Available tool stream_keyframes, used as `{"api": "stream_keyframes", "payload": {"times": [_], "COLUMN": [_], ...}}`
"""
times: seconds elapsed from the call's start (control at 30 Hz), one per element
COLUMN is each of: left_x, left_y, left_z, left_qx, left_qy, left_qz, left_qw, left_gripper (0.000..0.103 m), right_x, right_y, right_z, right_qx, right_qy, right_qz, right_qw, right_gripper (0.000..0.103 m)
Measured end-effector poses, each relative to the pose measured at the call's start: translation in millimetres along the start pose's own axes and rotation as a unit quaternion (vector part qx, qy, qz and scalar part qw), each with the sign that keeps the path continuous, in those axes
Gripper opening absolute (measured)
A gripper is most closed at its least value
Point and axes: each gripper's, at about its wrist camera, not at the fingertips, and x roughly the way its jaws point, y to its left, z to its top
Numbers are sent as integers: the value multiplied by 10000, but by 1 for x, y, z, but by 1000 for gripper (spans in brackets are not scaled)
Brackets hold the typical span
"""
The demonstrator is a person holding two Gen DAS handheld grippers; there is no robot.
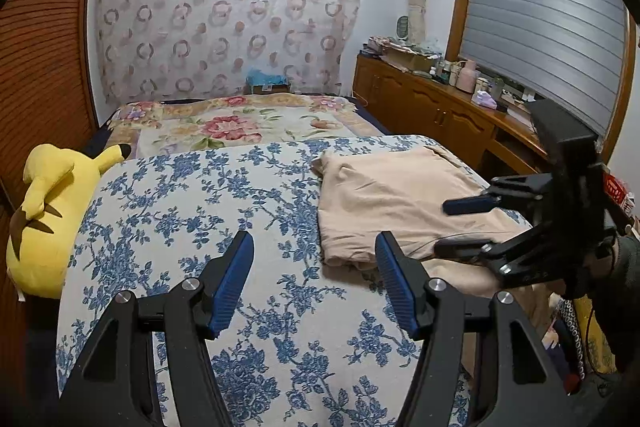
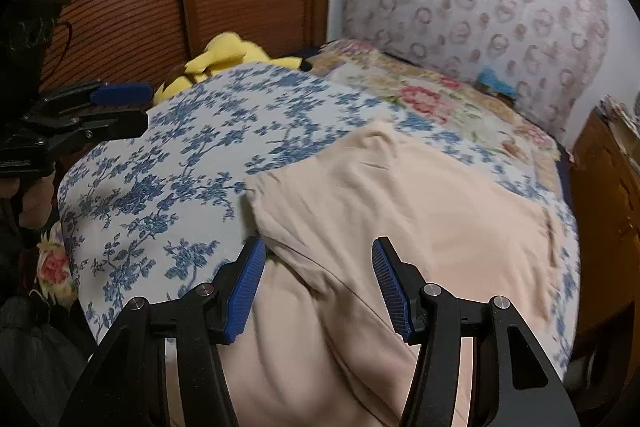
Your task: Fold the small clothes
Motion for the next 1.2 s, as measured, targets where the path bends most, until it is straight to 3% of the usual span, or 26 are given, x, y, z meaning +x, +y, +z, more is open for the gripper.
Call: {"api": "stream_keyframes", "payload": {"times": [0.27,0.63,0.73,0.8,0.83,1.0,1.2], "left_x": [-1,3,3,4,4,6,8], "left_y": [10,12,11,10,9,5,1], "left_z": [-3,-12,-13,-13,-13,-13,-13], "left_qx": [-107,-107,-106,-98,-90,-41,-35], "left_qy": [-31,79,95,104,109,136,141], "left_qz": [52,-6,-32,-42,-48,-88,-166], "left_qw": [9999,9999,9999,9999,9999,9999,9998], "left_gripper": [64,64,64,64,64,64,64], "right_x": [49,94,95,93,91,64,17], "right_y": [19,25,26,26,23,4,-40], "right_z": [25,42,43,41,43,47,58], "right_qx": [-395,-770,-869,-901,-838,-498,-89], "right_qy": [469,773,719,687,659,165,-299], "right_qz": [335,104,-66,-152,-62,-150,-543], "right_qw": [9976,9940,9936,9934,9943,9985,9980], "right_gripper": [58,58,39,13,9,7,6]}}
